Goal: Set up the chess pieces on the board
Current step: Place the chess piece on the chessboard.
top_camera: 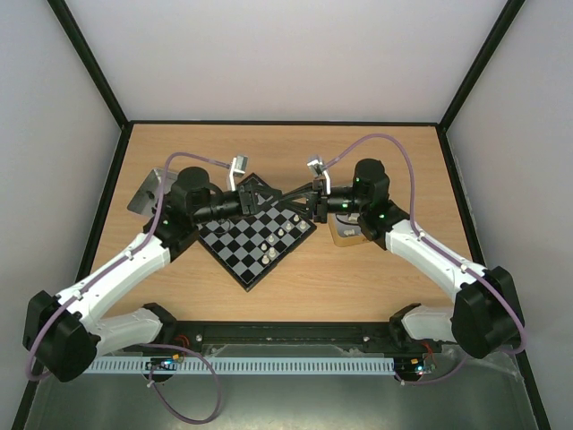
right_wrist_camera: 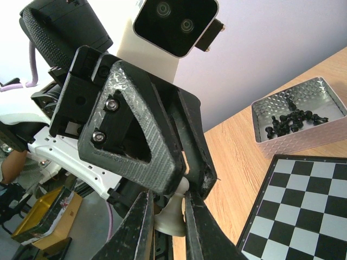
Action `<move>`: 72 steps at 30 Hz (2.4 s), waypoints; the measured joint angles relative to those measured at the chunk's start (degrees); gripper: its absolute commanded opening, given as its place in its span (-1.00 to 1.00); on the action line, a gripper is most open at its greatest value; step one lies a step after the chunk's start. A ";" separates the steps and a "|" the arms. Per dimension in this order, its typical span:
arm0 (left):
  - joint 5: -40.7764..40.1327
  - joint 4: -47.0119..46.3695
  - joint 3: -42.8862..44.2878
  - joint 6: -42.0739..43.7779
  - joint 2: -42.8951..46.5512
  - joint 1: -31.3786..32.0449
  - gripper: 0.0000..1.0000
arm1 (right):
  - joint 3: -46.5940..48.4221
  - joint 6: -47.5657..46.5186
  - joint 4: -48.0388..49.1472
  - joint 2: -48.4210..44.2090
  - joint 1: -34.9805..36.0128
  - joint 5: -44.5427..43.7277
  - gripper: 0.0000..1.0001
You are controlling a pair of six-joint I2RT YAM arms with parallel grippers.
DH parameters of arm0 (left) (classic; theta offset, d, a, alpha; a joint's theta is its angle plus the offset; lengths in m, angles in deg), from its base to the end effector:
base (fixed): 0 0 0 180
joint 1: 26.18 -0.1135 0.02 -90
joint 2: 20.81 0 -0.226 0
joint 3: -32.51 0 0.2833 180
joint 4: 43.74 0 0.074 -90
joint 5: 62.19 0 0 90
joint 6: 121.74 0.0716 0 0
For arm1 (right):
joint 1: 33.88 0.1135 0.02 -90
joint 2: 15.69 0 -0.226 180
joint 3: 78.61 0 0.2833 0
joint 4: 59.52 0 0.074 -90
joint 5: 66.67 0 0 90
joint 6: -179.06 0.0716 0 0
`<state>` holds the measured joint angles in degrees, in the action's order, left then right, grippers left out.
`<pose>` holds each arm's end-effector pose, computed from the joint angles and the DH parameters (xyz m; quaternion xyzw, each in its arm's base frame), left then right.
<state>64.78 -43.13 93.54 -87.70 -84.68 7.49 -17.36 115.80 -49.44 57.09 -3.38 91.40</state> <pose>0.2544 -0.2212 0.2945 0.0798 0.7195 -0.6220 0.2985 0.2518 0.2254 0.2702 -0.4100 0.5802 0.6289 0.3159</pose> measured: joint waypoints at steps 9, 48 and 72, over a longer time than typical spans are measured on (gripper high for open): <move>0.55 -1.51 -0.66 -1.20 -0.63 -0.50 -0.95 | 0.02 -0.94 -0.24 0.15 0.02 -0.57 -0.70; -52.54 25.24 -10.38 16.02 -8.31 16.79 -0.95 | -0.57 0.66 -13.70 -0.63 0.37 -56.70 0.45; -50.99 17.57 -11.61 14.95 -16.81 16.79 -0.84 | -0.57 0.74 -14.38 0.13 0.37 -59.34 0.45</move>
<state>13.79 -25.56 81.93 -72.75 -101.49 24.27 -17.93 116.54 -63.82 57.22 -3.01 32.06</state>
